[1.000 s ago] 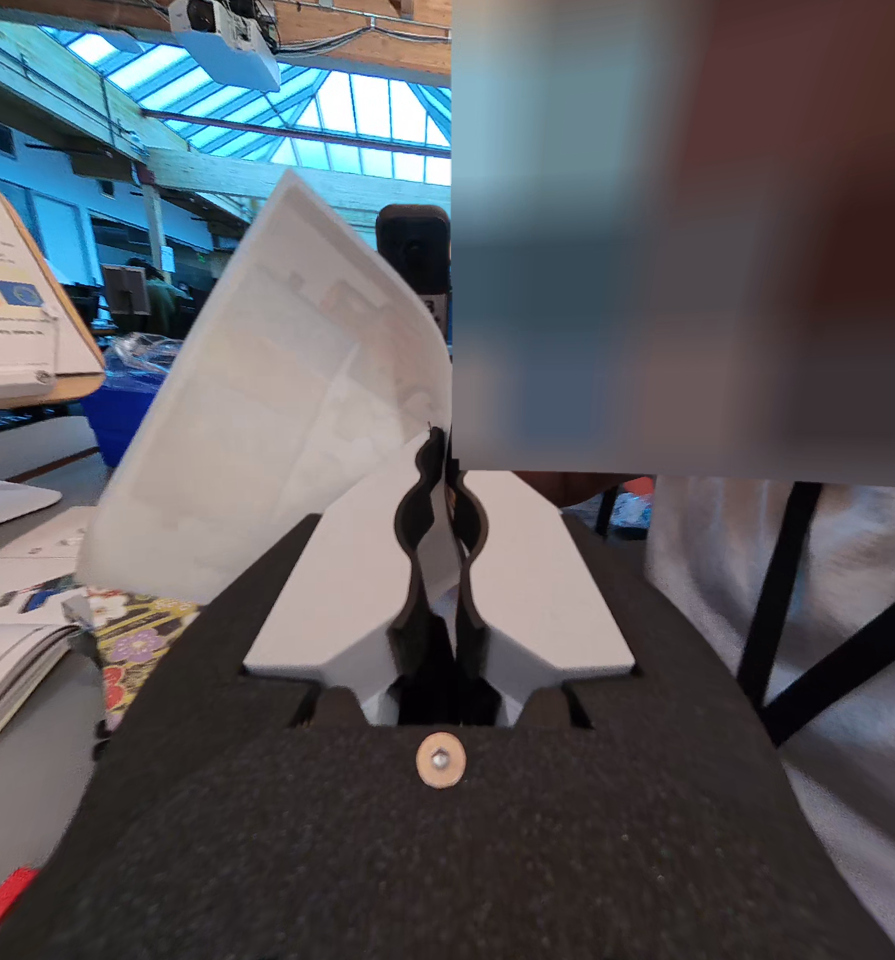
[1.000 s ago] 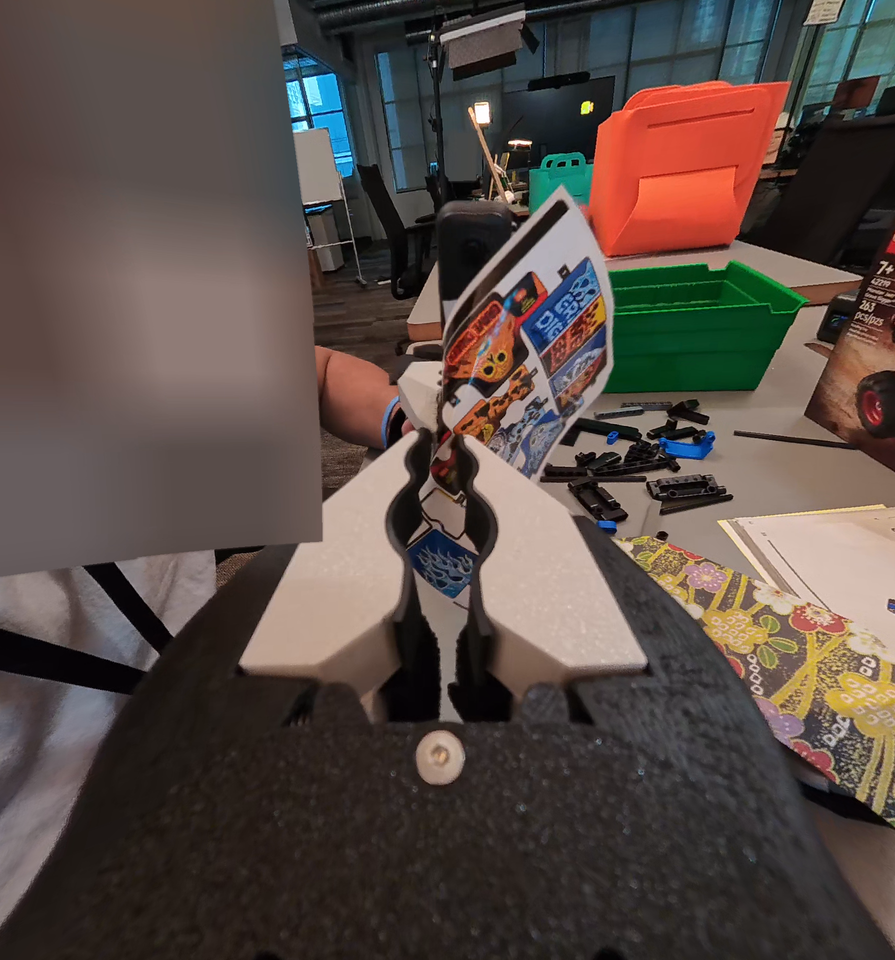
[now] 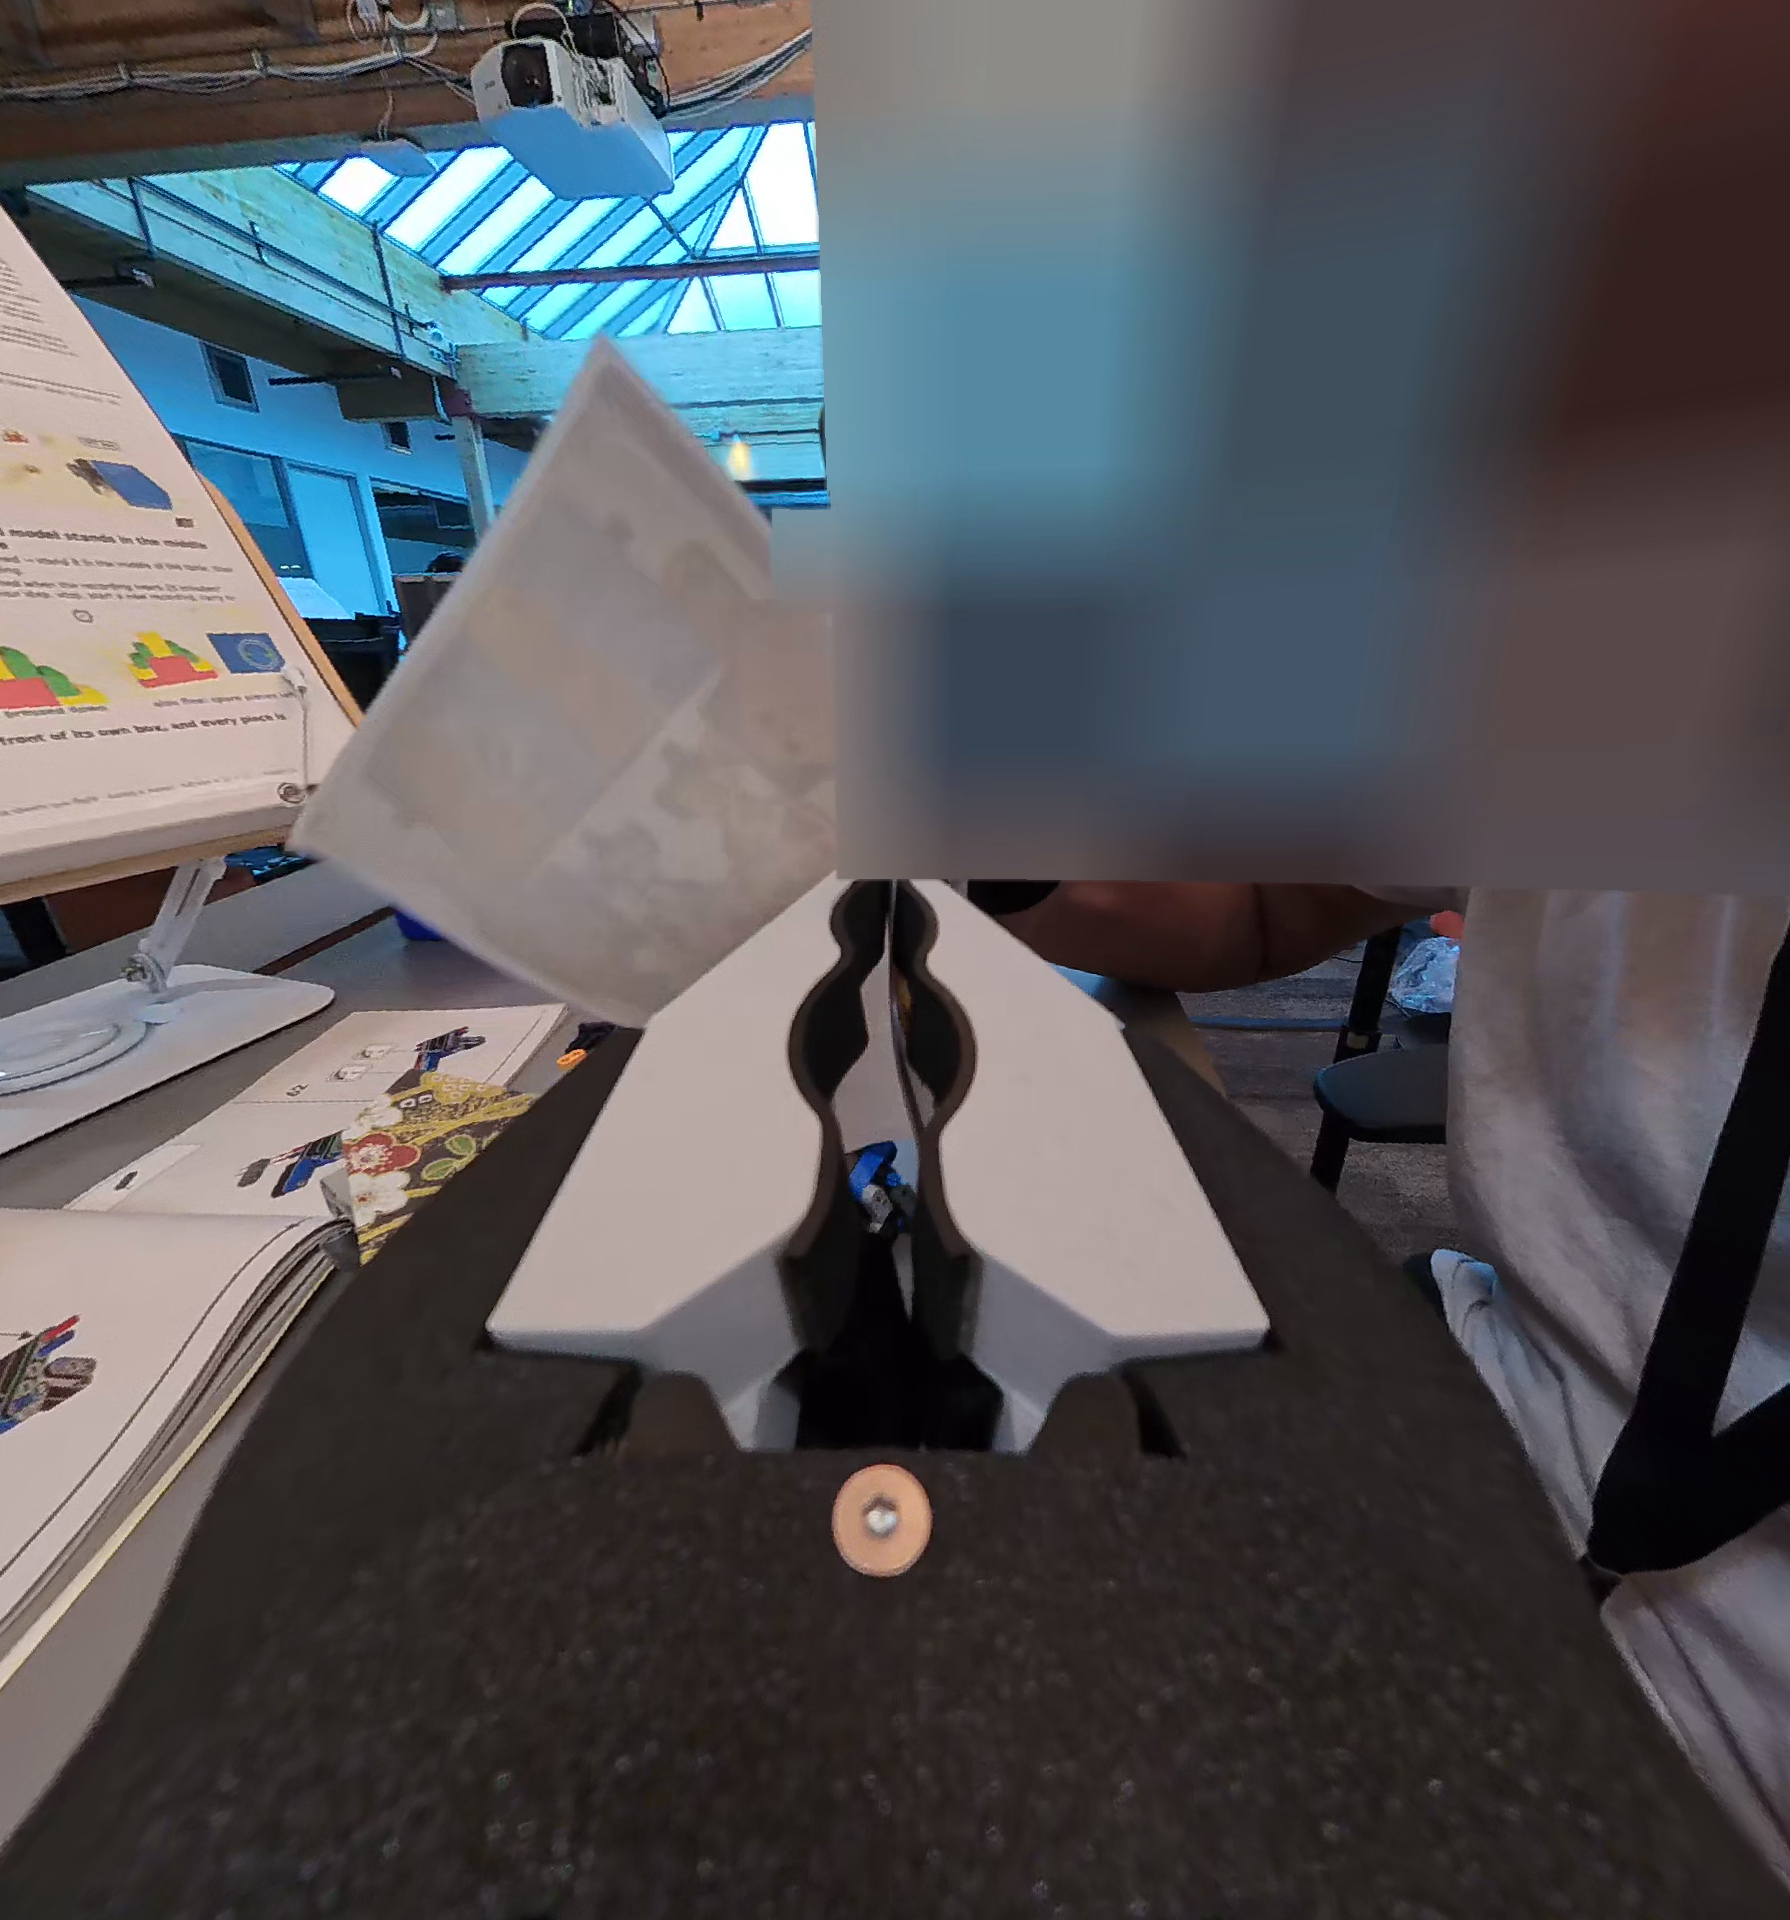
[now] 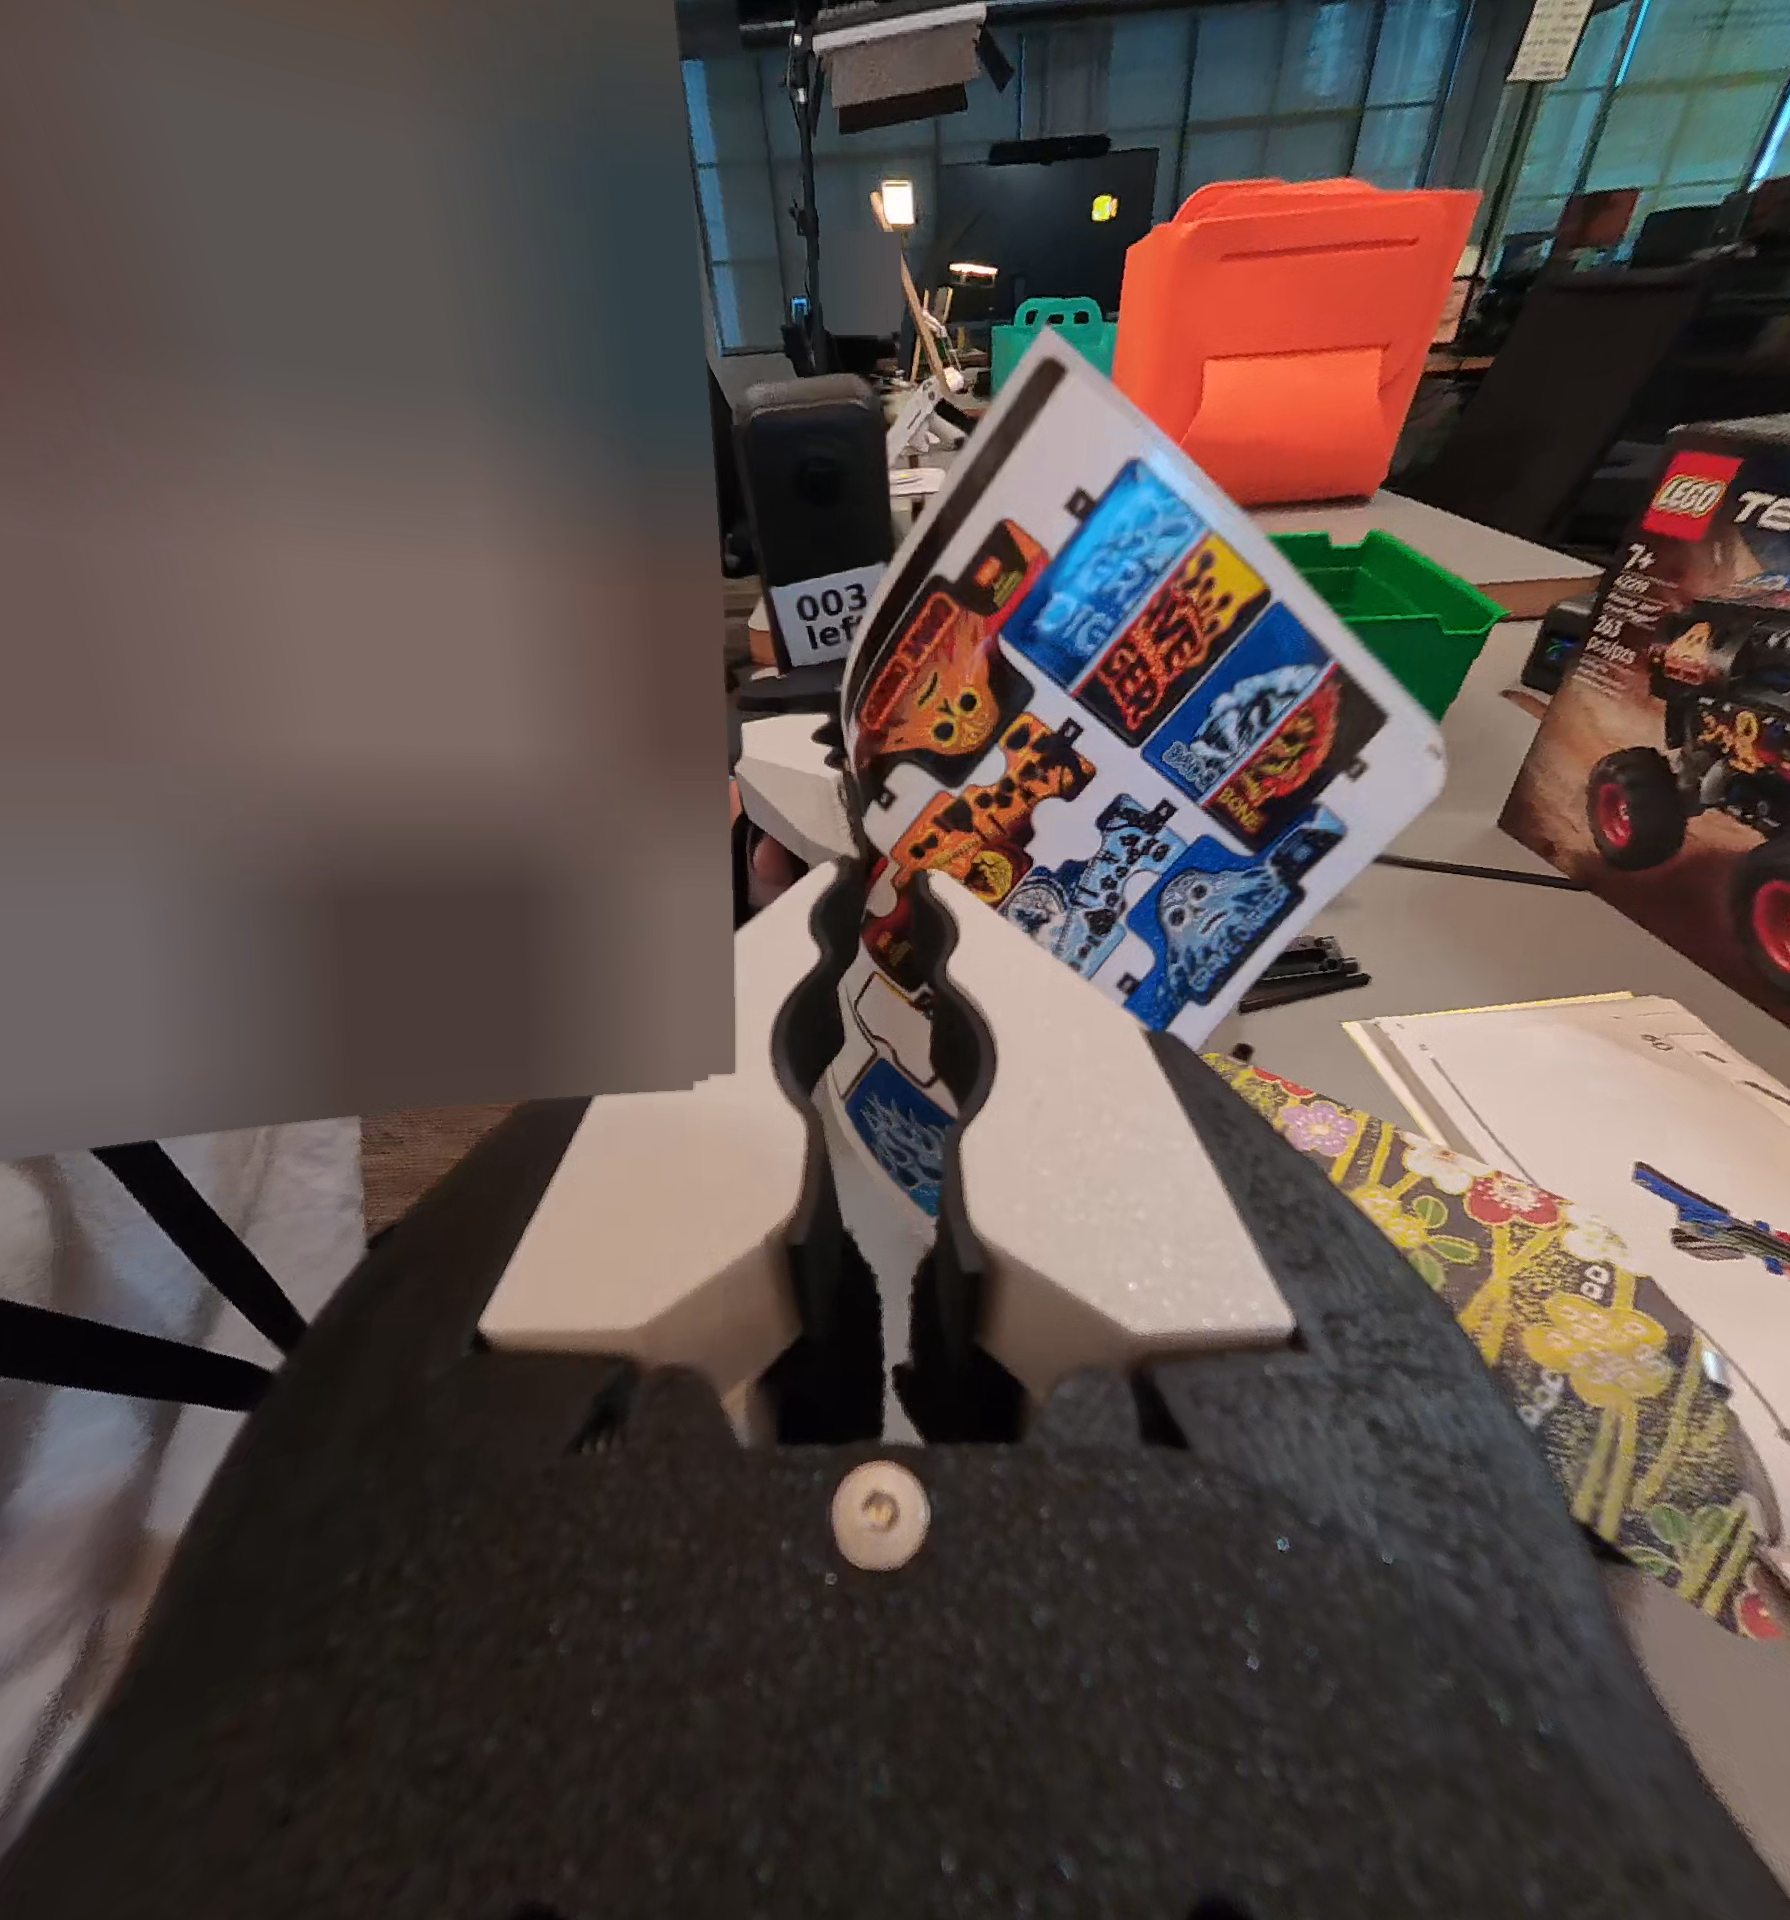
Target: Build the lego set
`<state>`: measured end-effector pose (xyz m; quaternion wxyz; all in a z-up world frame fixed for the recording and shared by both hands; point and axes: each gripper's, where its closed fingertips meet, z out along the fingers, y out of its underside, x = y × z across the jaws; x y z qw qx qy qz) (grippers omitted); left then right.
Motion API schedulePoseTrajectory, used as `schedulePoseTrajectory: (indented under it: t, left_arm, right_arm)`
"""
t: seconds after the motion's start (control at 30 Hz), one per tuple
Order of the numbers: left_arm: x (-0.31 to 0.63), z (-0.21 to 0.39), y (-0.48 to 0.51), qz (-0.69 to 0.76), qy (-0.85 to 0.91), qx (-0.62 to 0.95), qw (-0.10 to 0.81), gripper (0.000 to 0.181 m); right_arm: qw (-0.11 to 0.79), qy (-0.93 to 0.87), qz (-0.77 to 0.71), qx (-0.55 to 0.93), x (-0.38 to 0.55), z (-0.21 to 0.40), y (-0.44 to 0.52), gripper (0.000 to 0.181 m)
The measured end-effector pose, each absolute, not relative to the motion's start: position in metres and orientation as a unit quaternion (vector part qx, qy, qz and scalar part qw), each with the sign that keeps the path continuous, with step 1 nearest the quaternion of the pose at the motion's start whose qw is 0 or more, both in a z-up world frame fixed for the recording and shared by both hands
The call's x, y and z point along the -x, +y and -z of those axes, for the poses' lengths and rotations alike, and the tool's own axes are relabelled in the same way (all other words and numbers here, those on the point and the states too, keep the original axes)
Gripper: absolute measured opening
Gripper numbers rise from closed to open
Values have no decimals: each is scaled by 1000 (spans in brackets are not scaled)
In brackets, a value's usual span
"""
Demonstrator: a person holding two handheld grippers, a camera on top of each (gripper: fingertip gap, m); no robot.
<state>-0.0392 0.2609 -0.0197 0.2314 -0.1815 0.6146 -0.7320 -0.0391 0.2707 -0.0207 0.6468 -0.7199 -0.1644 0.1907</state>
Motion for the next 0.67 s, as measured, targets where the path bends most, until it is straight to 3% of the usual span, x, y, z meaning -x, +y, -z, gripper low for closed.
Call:
schedulePoseTrajectory:
  t: [0.03,0.4,0.67]
  left_arm:
    - [39,21,260,731,616,182,229,0]
    - [40,22,260,734,617,180,219,0]
    - [51,26,250,760,615,170,122,0]
  right_arm:
    - [644,-164,-195,721,40,22,271,8]
    - [651,-172,-192,714,44,22,270,5]
    - [636,-191,-221,714,57,27,268,18]
